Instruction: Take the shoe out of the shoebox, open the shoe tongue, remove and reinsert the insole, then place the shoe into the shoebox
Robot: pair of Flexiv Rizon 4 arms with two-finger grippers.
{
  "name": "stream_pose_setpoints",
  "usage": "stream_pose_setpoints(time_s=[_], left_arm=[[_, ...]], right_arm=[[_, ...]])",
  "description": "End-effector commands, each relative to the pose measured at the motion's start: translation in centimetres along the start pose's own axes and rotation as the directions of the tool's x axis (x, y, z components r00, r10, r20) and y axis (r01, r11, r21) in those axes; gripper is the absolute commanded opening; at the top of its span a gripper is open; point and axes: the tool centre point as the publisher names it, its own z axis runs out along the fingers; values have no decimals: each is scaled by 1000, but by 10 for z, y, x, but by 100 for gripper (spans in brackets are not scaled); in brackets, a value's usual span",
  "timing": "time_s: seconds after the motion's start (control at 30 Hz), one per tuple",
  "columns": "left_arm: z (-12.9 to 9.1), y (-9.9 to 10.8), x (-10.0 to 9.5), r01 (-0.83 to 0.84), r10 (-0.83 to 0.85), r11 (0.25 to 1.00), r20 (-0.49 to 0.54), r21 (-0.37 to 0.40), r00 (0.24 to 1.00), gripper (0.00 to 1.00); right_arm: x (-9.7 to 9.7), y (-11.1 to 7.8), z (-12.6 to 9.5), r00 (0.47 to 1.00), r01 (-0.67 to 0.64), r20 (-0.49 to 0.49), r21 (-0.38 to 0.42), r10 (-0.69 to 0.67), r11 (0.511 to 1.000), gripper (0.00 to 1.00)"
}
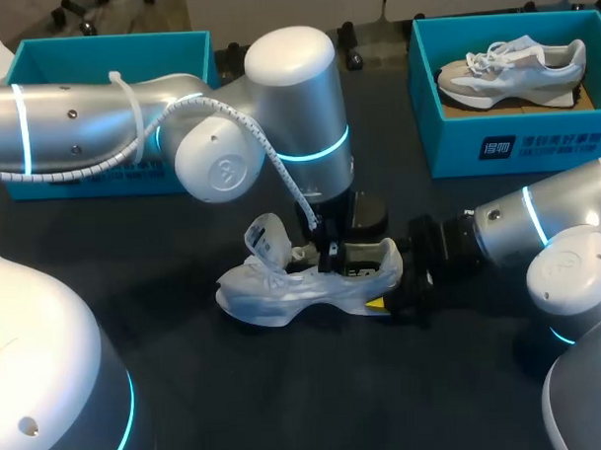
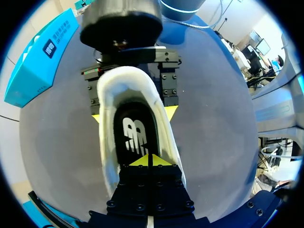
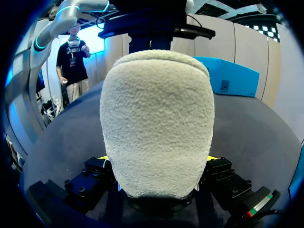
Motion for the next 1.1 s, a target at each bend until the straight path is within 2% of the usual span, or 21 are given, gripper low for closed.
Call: stream_pose_setpoints(time_s=[0.03, 0.43, 0.5, 0.63, 0.77, 1.1], left_arm=[[10, -2, 3, -8, 8, 1000, -15, 0, 1000, 0], [22, -4, 11, -21, 23, 999, -69, 24, 997, 0], [22, -3, 11, -22, 23, 999, -66, 25, 998, 31], [21, -2, 10, -21, 22, 1000, -55, 19, 998, 29], [23, -1, 8, -21, 22, 1000, -51, 13, 998, 40], [40, 5, 5, -43, 42, 999, -15, -1, 999, 38]], right_arm=[[0, -1, 1, 1000, 0, 2, 3, 0, 1000, 0], [0, -1, 1, 1000, 0, 2, 3, 0, 1000, 0], [0, -1, 1, 1000, 0, 2, 3, 0, 1000, 0], [0, -1, 1, 1000, 0, 2, 3, 0, 1000, 0], [0, -1, 1, 1000, 0, 2, 3, 0, 1000, 0], [0, -1, 1, 1000, 0, 2, 3, 0, 1000, 0]])
